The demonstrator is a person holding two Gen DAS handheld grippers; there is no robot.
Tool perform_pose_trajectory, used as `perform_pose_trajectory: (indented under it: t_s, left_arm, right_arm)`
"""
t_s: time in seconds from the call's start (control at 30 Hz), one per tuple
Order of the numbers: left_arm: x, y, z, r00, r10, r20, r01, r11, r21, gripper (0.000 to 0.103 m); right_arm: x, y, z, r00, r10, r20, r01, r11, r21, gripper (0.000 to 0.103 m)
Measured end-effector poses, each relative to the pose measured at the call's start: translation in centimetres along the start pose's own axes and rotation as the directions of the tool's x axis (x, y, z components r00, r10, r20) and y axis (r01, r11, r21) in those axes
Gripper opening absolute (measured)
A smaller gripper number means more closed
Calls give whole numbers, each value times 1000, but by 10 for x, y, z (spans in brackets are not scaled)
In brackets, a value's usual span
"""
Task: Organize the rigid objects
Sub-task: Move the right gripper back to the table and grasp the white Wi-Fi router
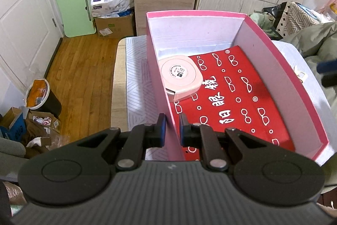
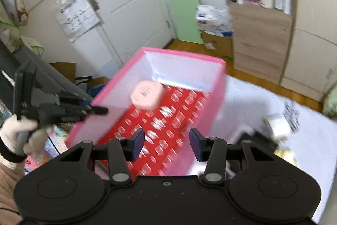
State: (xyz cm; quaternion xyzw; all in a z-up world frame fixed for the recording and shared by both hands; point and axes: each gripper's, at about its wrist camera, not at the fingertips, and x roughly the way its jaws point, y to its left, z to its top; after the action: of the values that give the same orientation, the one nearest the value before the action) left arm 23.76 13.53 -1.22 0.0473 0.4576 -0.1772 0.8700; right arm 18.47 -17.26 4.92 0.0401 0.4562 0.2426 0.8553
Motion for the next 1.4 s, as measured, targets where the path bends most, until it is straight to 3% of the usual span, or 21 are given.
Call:
perform_pose_trajectory:
  t_s: [0.23,0.53,0.77,0.97,1.2,1.4]
  left_arm:
    - [0,0,-2,1000,-3,-9,3,1000,9,12]
    - [1,4,0,1000,-7,-31,7,1000,1,12]
    - [2,1,-1,1000,-6,-23,6,1000,-4,11]
    - [2,0,-1,1000,-6,-19,6,1000,-4,12]
    - [0,4,-2,1000,-21,-14,20,1000,-18,12]
    - [0,4,-3,1000,-19,-12,19,1000,-17,12]
  right_arm:
    - [-5,-28,-56,996,-90,-9,90,995,46,52]
    - [41,-24,-105,988,-144,-53,143,989,-24,55]
    - [63,-17,-106,972,-223,-75,216,972,-92,59]
    - [75,-17,-102,973,-217,-83,208,972,-110,67]
    - [74,-7,-104,960,-264,-90,243,951,-193,67]
    - [71,-12,-107,970,-196,-142,175,974,-147,68]
